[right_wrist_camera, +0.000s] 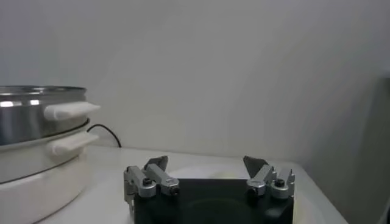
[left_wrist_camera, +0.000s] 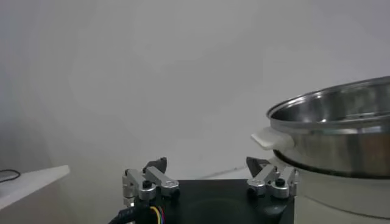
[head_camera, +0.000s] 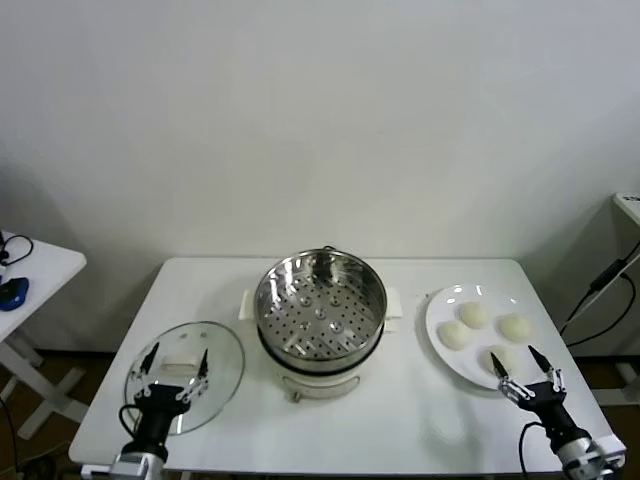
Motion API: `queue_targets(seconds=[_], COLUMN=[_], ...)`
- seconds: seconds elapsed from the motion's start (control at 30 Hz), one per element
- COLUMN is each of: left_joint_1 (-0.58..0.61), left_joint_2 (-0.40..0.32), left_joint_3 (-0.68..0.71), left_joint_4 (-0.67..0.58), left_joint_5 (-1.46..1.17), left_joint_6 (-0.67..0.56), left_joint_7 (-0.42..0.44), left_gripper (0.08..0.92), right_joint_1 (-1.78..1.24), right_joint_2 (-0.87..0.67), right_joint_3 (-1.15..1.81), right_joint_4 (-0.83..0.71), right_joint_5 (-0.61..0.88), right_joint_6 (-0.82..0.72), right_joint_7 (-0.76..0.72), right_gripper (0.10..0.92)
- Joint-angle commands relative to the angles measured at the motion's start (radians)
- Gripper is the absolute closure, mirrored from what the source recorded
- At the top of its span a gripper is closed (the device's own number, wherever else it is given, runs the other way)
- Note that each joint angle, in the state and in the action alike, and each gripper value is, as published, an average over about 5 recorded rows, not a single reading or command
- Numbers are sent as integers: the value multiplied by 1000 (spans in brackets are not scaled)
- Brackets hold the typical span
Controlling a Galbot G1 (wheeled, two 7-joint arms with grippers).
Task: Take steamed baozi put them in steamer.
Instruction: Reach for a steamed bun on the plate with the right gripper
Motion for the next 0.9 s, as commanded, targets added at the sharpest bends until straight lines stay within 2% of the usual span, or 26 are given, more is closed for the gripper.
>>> queue_targets(seconds=[0.03,0.3,0.4,0.5,0.67,0.9], left_joint_1=[-1,-4,-6,-7,-11,-14], left_joint_2=[3,4,5,5,6,12], left_joint_3=[2,12,14,15,18,17], left_joint_4=[-2,-12,-13,-14,-9,-8], left_joint_5=[1,1,1,0,0,-1], left_joint_6=[2,2,3,3,3,7], left_joint_7=[-2,-3,-3,-2,-1,0], left_gripper=[177,177,177,177,177,177], right_joint_1=[79,446,605,790,1173,1570], right_joint_2=[-78,-342,-419,-490,-532,-521], right_joint_3=[37,-174,-286,-442,-792,-1251], right_joint_4=[5,-108,-202,-296,-415,-519], right_joint_5=[-104,-115,-157,-284,-553,-599], right_joint_6=[-24,-116,-116,-64,105,81], right_joint_7=[-90,-230,-363,-541,-754,-973], right_gripper=[203,203,203,203,203,203])
